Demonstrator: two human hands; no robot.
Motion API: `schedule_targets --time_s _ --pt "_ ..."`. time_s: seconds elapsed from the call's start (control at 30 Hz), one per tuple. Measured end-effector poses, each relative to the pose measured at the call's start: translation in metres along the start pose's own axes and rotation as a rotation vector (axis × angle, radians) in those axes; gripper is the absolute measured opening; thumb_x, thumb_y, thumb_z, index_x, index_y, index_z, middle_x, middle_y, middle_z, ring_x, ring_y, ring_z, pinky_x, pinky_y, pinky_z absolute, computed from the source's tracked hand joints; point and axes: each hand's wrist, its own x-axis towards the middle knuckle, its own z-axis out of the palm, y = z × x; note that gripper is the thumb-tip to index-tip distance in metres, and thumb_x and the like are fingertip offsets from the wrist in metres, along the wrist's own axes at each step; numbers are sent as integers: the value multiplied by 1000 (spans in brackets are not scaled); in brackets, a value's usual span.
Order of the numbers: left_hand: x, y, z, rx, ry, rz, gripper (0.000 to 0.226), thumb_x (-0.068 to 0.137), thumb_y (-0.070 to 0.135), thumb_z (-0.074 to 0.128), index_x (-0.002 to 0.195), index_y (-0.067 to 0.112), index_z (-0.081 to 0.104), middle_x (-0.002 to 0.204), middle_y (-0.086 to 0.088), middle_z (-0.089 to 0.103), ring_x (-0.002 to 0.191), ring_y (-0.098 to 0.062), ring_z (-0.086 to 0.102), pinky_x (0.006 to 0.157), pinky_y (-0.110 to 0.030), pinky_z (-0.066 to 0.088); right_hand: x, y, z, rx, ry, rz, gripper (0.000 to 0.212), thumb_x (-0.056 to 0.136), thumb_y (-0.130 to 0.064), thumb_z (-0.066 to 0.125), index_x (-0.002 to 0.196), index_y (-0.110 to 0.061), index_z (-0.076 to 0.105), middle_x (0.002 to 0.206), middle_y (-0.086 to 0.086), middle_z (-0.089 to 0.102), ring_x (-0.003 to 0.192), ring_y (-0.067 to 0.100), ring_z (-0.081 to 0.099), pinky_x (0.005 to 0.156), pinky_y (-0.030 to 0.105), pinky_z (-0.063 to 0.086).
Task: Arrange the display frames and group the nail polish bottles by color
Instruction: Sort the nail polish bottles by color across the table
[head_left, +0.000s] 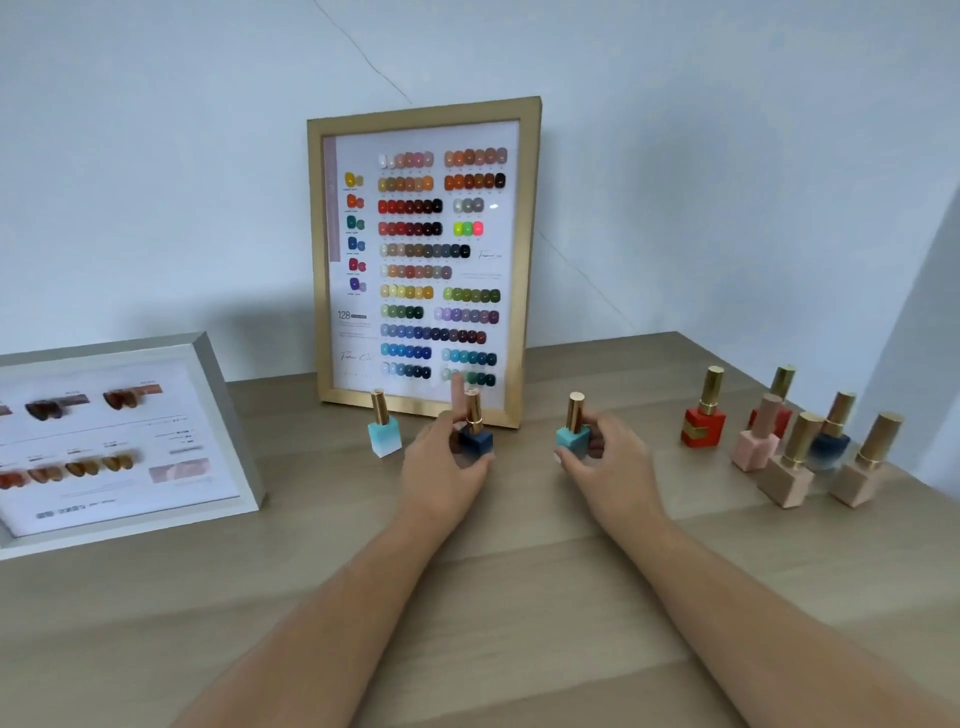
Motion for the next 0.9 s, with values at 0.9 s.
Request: schedule_targets --time_s 0.9 --pt "3 112 163 -54 -335 146 38 75 23 74 109 23 56 102 6 61 89 -11 57 79 -25 49 -28 57 -113 -104 128 337 47 79 -24 71 121 -22 53 118 2 58 106 13 57 96 33 49"
